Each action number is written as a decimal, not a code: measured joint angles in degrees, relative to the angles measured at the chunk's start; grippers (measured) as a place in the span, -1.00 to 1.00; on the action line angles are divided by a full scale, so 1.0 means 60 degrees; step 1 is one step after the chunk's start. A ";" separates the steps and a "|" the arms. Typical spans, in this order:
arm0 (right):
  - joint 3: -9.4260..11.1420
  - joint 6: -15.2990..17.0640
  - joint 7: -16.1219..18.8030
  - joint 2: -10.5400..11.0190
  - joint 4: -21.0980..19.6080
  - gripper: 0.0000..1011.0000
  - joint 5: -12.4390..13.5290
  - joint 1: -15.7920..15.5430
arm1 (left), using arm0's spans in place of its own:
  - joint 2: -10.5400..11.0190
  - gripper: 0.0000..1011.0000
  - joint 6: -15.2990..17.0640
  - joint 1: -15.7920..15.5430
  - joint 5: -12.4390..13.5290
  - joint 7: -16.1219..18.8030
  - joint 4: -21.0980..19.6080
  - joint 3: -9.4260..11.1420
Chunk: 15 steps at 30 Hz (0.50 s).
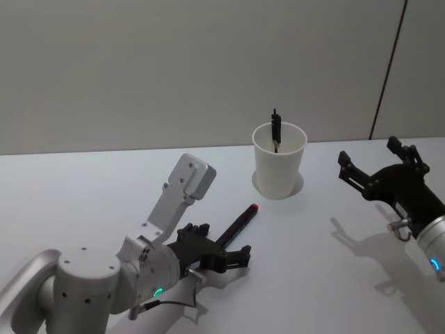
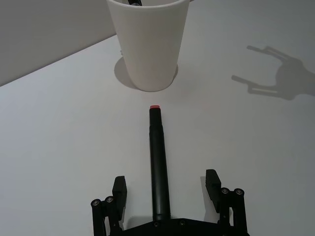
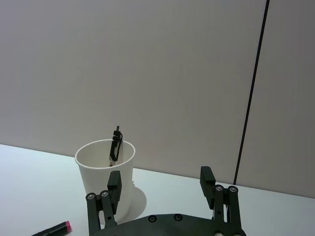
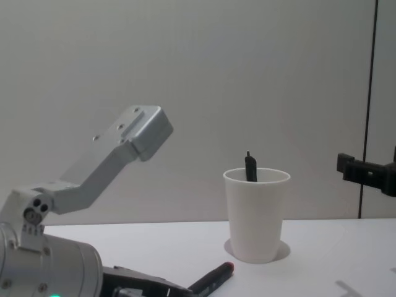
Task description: Place the pen into the pen holder.
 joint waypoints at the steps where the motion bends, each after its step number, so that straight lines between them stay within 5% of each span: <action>1: 0.0000 0.0000 0.0000 0.0000 0.0000 0.98 0.0000 0.0000 | -0.0002 0.98 0.0004 -0.0002 -0.0001 -0.0004 0.0003 -0.0001; 15: 0.0000 -0.0001 0.0000 0.0000 0.0000 0.98 0.0000 0.0000 | -0.0014 0.98 0.0029 -0.0015 -0.0014 -0.0031 0.0019 -0.0014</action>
